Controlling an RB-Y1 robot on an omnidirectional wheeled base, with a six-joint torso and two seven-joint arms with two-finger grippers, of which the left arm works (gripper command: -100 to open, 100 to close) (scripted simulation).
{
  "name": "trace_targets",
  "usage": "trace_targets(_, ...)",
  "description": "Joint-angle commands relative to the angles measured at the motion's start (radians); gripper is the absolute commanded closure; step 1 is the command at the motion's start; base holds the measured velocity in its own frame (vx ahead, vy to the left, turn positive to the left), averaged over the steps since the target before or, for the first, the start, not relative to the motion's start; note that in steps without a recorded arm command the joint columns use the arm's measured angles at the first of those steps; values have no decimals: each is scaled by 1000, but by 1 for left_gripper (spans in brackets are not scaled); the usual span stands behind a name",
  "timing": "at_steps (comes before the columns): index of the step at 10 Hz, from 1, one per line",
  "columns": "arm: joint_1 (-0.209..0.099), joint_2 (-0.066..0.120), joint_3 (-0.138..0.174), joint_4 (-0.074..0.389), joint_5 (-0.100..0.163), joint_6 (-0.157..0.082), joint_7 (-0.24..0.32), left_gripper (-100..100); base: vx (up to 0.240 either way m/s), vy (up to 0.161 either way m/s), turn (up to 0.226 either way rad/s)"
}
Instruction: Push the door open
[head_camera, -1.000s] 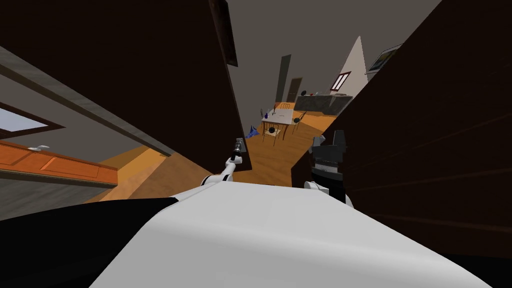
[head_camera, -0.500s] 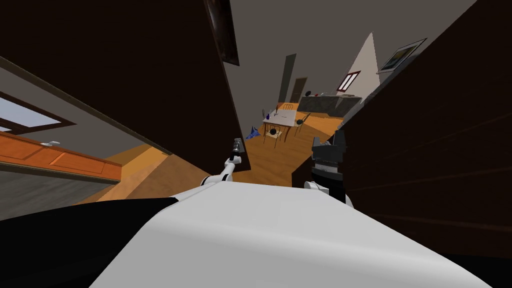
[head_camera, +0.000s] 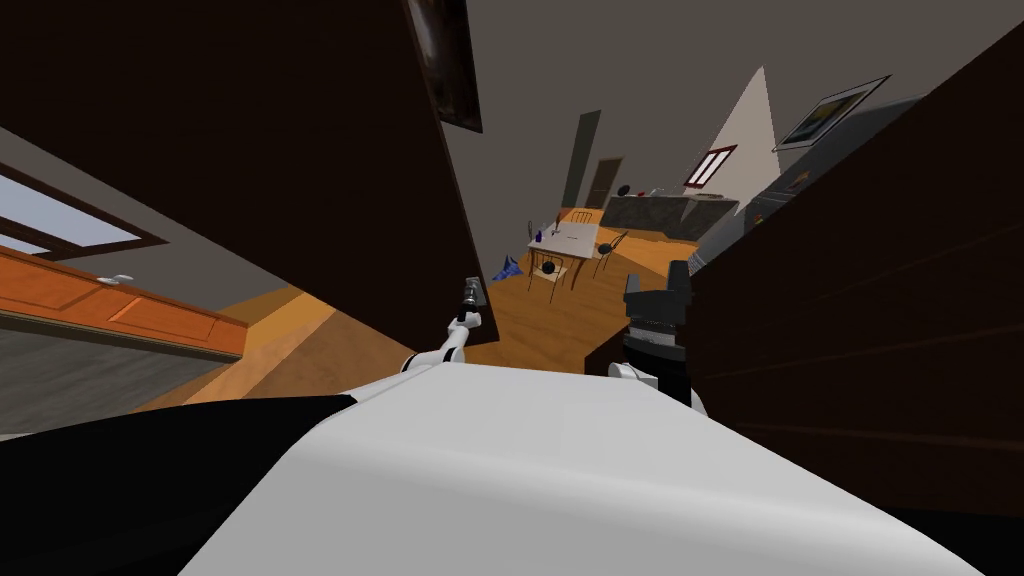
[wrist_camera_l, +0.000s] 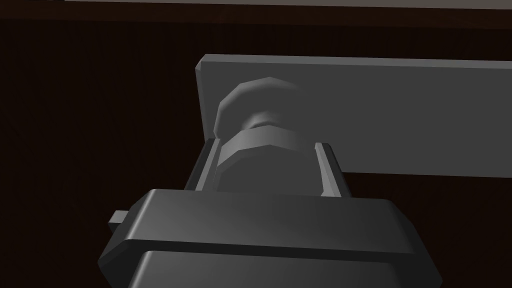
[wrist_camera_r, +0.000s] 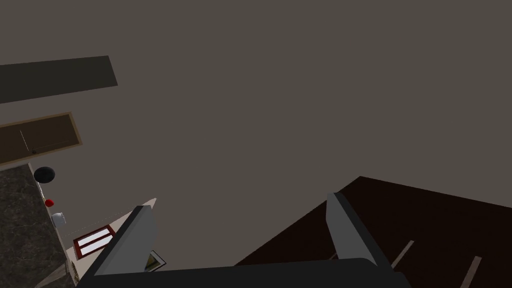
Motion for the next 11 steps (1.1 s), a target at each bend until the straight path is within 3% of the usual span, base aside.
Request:
trace_targets(1, 0, 0, 0, 0, 0, 0, 0, 100, 72, -29, 36)
trace_targets(11, 11, 41, 112, -6, 35, -3, -38, 100, 189, -64, 54)
